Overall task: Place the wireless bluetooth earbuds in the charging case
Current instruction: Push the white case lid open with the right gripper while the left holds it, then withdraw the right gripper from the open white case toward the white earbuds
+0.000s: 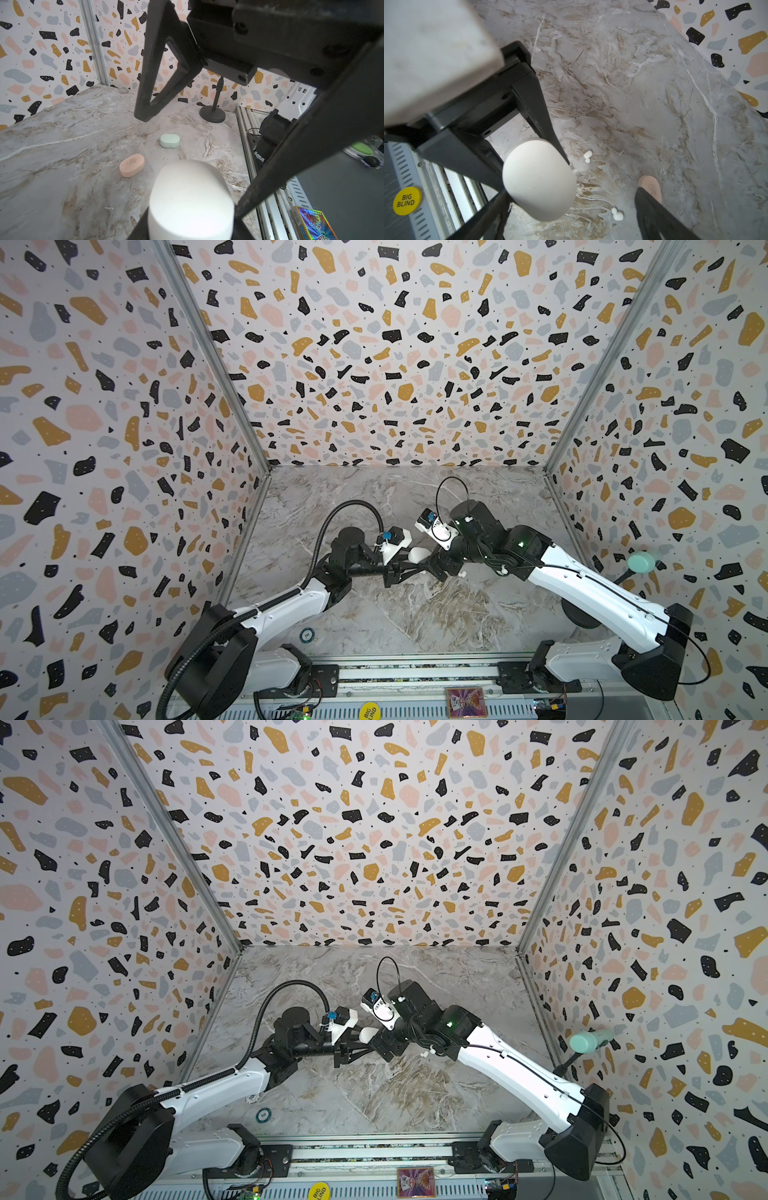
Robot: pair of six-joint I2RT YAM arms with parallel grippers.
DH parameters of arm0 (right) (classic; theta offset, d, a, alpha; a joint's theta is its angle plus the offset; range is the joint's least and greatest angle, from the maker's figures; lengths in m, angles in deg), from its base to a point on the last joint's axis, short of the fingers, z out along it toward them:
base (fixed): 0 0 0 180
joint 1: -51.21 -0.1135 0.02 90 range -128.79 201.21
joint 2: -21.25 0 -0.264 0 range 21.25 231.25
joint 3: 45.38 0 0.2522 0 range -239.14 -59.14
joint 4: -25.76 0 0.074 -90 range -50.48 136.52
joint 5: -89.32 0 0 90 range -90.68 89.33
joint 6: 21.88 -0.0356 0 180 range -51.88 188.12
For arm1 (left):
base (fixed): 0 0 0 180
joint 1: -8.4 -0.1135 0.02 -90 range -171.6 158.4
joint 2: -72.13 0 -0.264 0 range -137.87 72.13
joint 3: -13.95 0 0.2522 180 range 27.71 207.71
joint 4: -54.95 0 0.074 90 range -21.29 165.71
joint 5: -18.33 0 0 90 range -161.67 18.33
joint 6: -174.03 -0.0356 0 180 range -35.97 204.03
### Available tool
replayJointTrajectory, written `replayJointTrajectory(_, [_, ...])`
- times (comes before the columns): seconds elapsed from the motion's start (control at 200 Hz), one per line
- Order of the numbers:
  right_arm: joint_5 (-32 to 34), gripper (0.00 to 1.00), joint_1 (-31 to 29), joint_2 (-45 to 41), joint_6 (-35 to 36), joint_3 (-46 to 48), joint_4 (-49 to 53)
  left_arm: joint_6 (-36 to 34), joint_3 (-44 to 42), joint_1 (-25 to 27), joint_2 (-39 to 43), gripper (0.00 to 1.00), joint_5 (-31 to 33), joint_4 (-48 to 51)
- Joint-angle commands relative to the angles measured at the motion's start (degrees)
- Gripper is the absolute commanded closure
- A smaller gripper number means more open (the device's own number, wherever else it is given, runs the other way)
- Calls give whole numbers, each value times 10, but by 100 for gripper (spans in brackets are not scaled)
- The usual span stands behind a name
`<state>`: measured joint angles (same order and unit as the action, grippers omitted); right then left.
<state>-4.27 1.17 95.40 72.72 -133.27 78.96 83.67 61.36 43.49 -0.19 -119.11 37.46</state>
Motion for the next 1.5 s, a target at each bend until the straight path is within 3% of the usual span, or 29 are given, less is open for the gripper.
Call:
replayJointTrajectory(0.0, [41,6,2,-1,1,-5,1,-11,21,3,16,67,-19,-17])
replayJointTrajectory(0.245, [71,6,13,0,-10,-24,-12,-14,18,3,23,68,-20,-13])
replayJointTrajectory(0.981, [81,5,33,17,-22,-58,-11,-10,14,3,27,69,-23,-19])
replayJointTrajectory(1.207, [28,0,34,1,-31,-71,13,3,10,2,24,69,0,-23])
replayJointTrajectory(1.497, [-50,1,60,-36,-111,-59,70,105,-21,-37,19,68,16,-120])
